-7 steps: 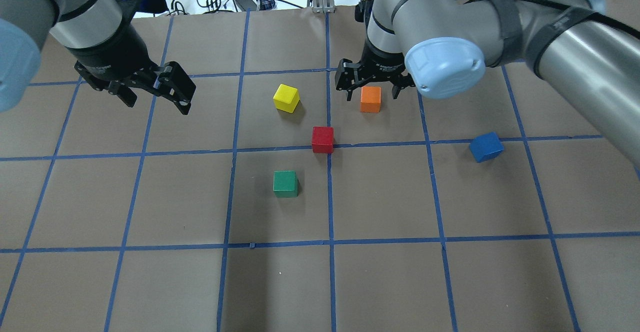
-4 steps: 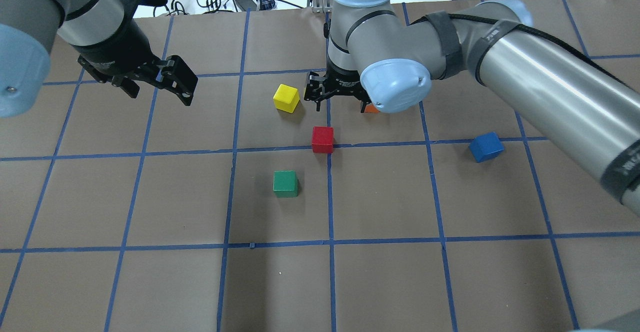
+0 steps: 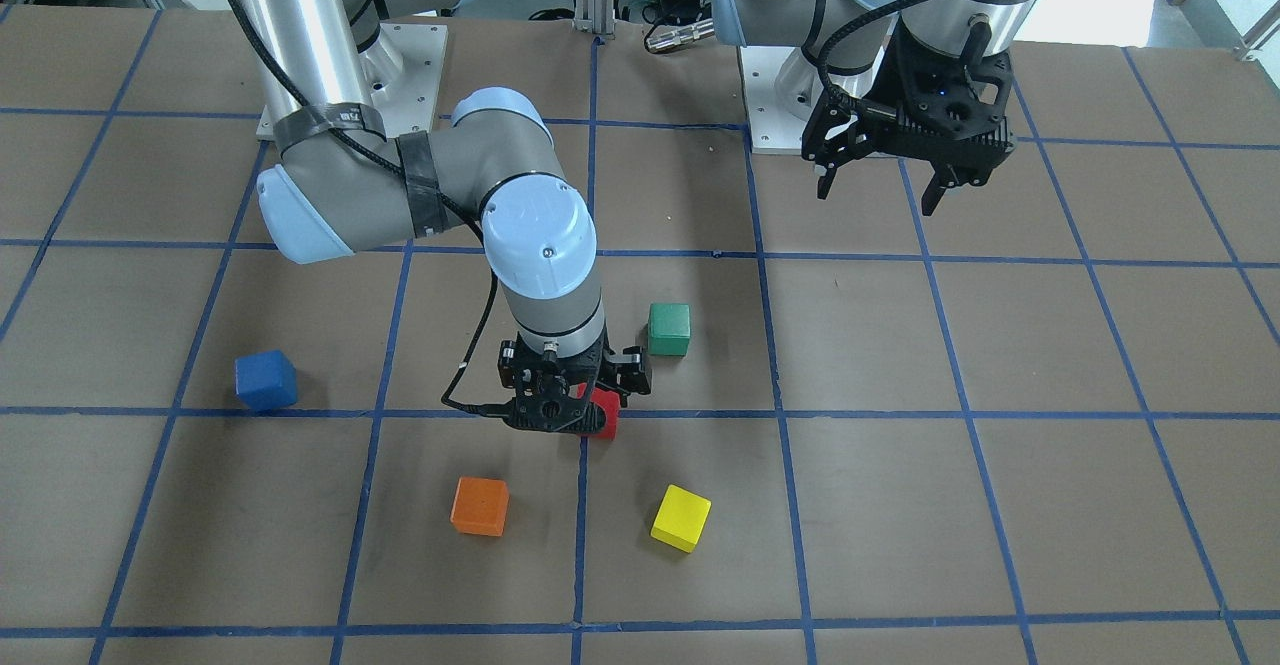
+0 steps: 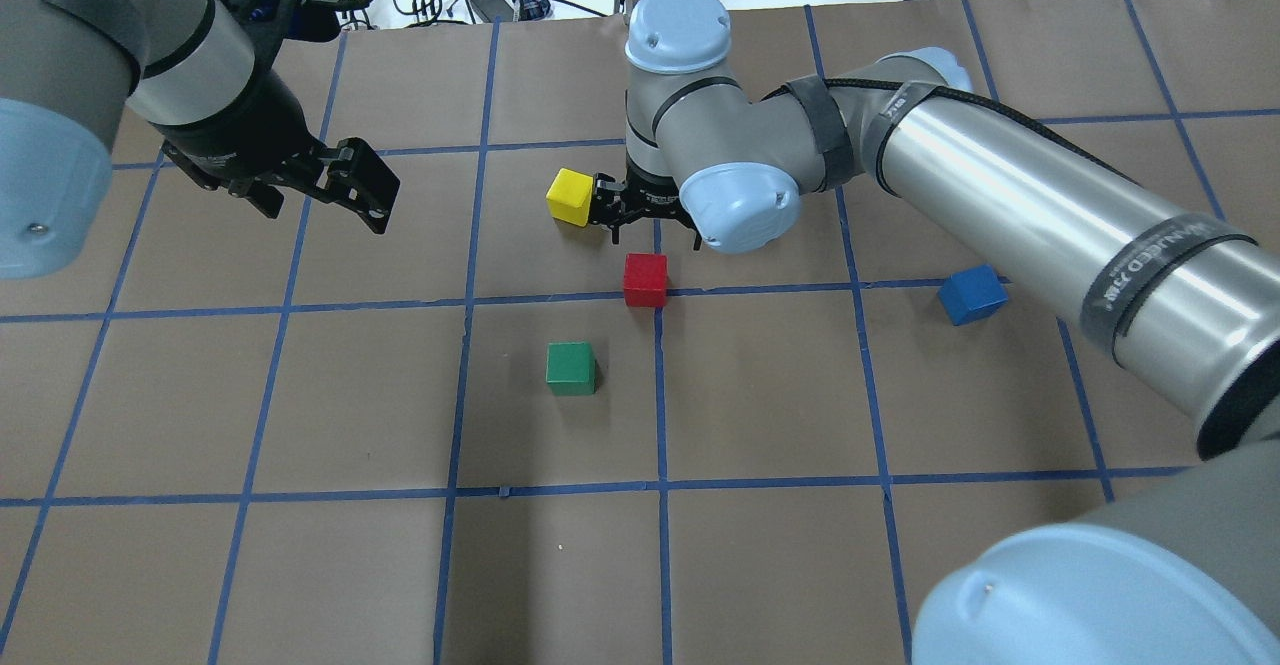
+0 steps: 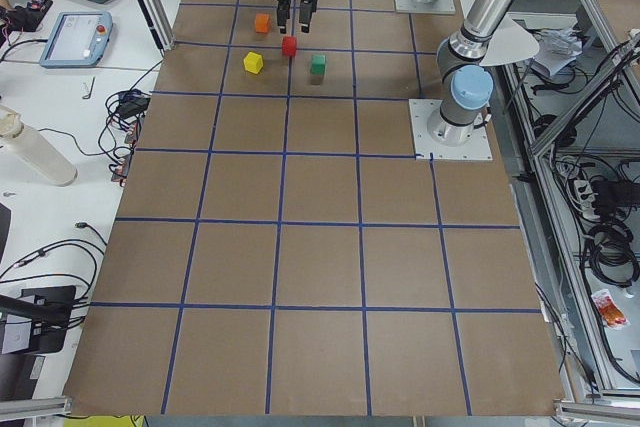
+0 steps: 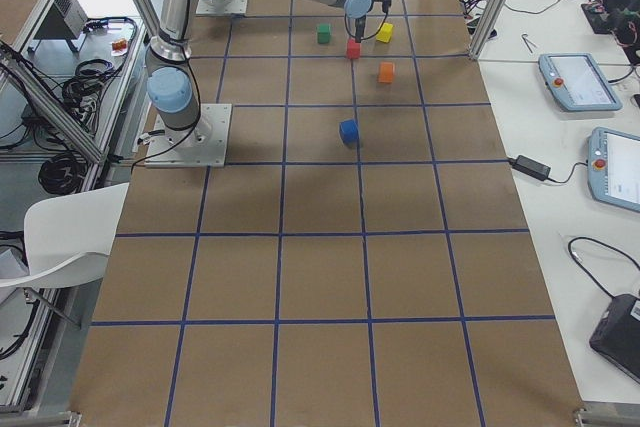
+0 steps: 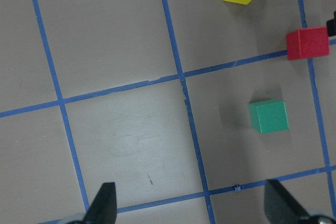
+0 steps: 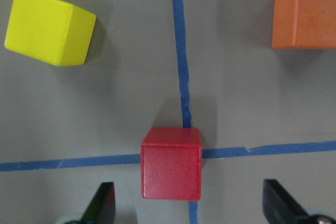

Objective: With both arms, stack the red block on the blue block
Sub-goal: 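Lower the right gripper onto the red cube and grasp it, then lift the red cube and carry it above the blue cube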

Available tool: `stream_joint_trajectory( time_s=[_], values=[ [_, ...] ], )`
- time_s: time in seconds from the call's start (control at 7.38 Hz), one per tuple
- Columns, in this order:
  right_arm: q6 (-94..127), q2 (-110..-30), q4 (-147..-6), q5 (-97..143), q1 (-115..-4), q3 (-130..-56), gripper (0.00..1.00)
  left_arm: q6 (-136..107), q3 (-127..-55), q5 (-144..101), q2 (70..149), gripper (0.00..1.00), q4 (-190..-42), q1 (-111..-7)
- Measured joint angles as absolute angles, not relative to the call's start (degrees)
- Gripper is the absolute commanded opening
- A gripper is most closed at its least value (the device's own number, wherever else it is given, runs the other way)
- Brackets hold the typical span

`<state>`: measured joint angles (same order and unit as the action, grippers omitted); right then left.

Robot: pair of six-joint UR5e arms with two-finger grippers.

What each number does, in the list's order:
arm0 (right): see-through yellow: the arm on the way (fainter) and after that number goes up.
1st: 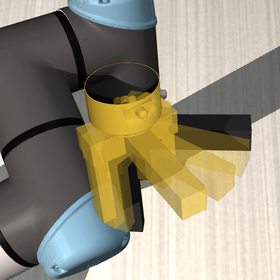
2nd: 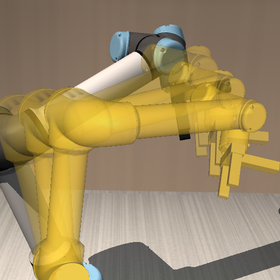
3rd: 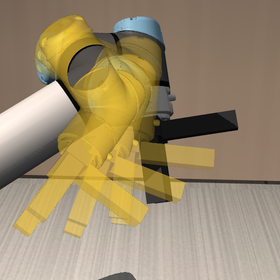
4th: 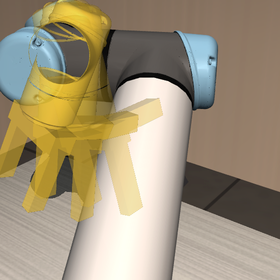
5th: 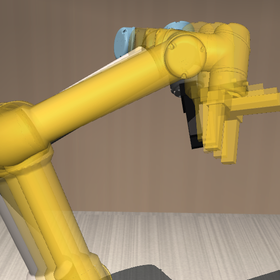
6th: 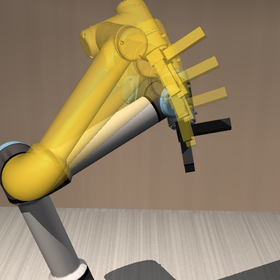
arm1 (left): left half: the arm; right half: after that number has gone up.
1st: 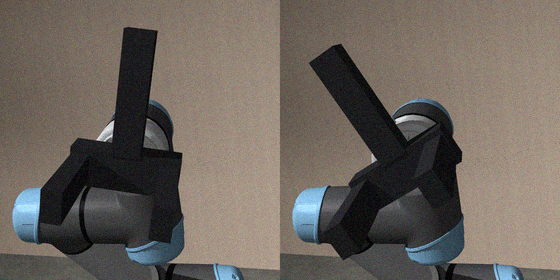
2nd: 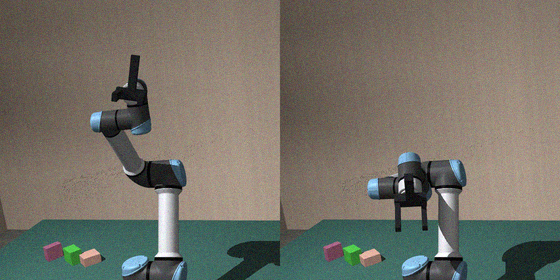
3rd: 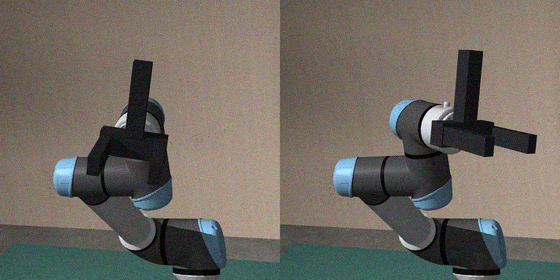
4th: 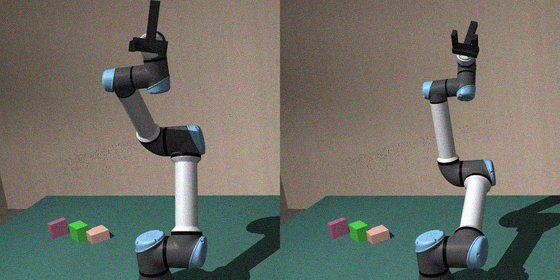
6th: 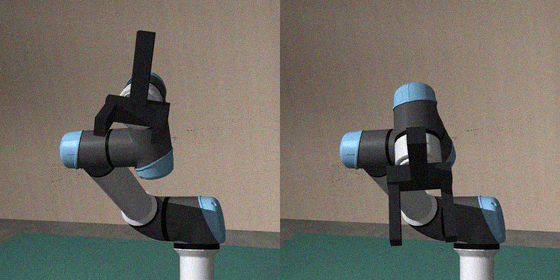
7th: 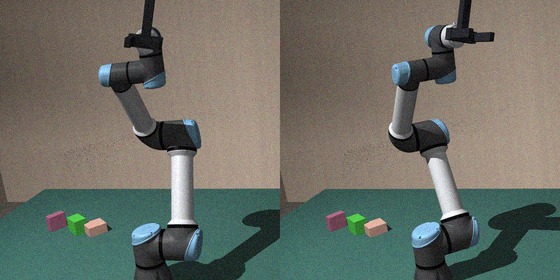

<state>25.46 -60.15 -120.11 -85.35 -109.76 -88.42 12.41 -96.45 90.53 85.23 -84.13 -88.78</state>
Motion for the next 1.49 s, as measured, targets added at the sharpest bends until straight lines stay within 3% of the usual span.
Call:
stream_joint_trajectory(
  time_s=[0.27, 0.54, 0.68, 0.81, 0.95, 1.08, 1.49],
  values=[
    [26.1, -57.1, -122.3, -85.1, -109.8, -88.4, 1.00, 12.4, -96.4, 90.6, 85.3, 1.00, -83.9, -88.8],
    [26.8, -55.7, -123.3, -84.8, -109.9, -88.4, 0.88, 12.4, -95.9, 90.6, 85.6, 1.00, -83.9, -88.8],
    [26.9, -55.5, -123.2, -84.8, -109.9, -88.5, 0.77, 12.4, -95.8, 90.5, 85.7, 1.00, -83.9, -88.8],
    [26.9, -55.5, -122.7, -84.7, -109.9, -88.6, 0.40, 12.5, -95.8, 90.6, 85.6, 1.00, -83.9, -88.8],
    [26.9, -55.5, -122.0, -84.3, -110.1, -88.7, 0.11, 12.6, -95.7, 90.7, 85.5, 1.00, -83.9, -88.8],
    [27.0, -55.5, -120.8, -83.3, -110.4, -88.7, 0.00, 12.7, -95.7, 90.8, 85.5, 1.00, -83.9, -88.8],
    [26.6, -56.0, -117.4, -81.9, -110.6, -88.3, 0.00, 12.7, -95.7, 90.7, 85.4, 1.00, -83.8, -88.8]
  ],
)
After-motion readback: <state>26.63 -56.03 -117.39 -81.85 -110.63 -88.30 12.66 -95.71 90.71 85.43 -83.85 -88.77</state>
